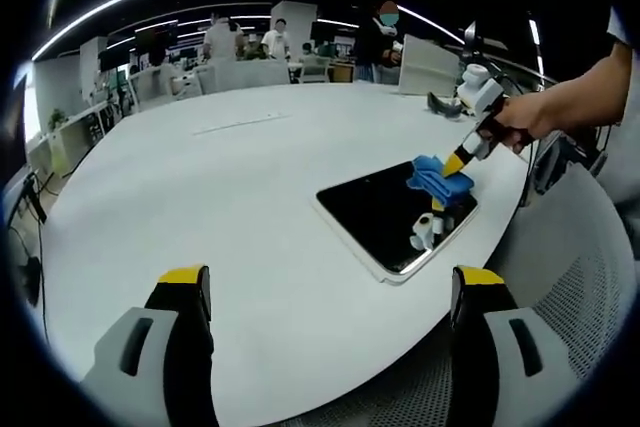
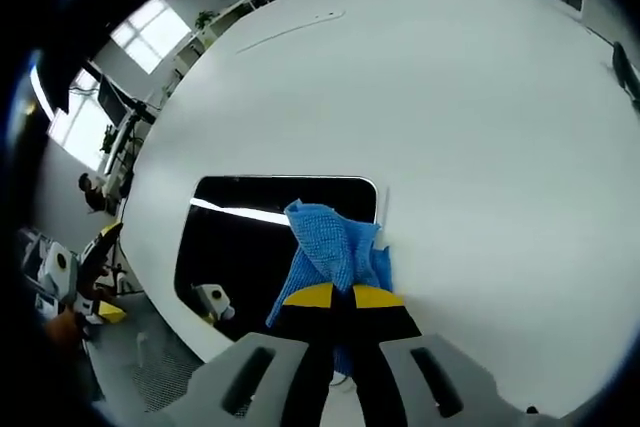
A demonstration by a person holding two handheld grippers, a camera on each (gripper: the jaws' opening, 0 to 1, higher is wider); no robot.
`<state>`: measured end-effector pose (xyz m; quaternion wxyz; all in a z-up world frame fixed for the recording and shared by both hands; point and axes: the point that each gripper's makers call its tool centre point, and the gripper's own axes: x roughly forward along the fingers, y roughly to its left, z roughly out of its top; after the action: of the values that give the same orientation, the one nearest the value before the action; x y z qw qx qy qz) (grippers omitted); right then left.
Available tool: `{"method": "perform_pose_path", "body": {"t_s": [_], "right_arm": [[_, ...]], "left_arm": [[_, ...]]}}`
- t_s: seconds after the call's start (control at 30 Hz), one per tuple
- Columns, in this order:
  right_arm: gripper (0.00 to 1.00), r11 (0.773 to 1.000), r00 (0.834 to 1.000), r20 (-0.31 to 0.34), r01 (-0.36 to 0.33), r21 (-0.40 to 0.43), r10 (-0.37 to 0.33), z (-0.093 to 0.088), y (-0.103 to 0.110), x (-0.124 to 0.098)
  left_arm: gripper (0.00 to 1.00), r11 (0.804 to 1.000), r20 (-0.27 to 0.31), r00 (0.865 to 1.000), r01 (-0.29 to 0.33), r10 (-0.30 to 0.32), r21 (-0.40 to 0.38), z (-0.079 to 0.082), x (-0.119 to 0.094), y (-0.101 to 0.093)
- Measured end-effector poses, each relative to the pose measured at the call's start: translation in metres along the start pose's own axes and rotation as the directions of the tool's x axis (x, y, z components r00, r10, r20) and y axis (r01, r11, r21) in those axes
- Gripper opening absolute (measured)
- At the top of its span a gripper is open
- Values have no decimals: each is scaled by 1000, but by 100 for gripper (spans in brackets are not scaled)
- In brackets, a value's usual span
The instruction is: Wipe the mirror surface with the cleaning cloth until all visible marks leave the cleaned area.
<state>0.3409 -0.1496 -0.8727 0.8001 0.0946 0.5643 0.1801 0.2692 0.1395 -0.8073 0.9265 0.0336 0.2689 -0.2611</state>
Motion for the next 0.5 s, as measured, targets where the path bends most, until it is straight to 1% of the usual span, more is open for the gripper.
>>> {"method": "perform_pose_path", "body": {"t_s": [0.07,0.17,0.23,0.27,0.43,0.5], "right_arm": [[0,1000,1000,-7,6,-8,-6,1,0,1],[0,999,1000,2,15,-28,-15,-1,1,0],[0,1000,1000,16,12,-13,-11,-1,1,-1],[0,1000,1000,19,11,-8,-11,-1,1,-1],[0,1000,1000,14,19,-8,-19,-1,2,-2],[0,1000,1000,21,13,6,-13,-1,2,-2]], "left_arm": [[99,1000,-22,1000,10,-9,10,-4,1,-3],[99,1000,-19,1000,-5,5,0,-2,0,-1],[99,1000,-18,1000,-6,6,-3,-1,0,0],[99,1000,-26,1000,0,0,-3,-3,0,-2],[99,1000,-35,999,13,-13,2,-4,1,-7],[99,1000,-36,999,19,-19,2,-4,1,-9]]}}
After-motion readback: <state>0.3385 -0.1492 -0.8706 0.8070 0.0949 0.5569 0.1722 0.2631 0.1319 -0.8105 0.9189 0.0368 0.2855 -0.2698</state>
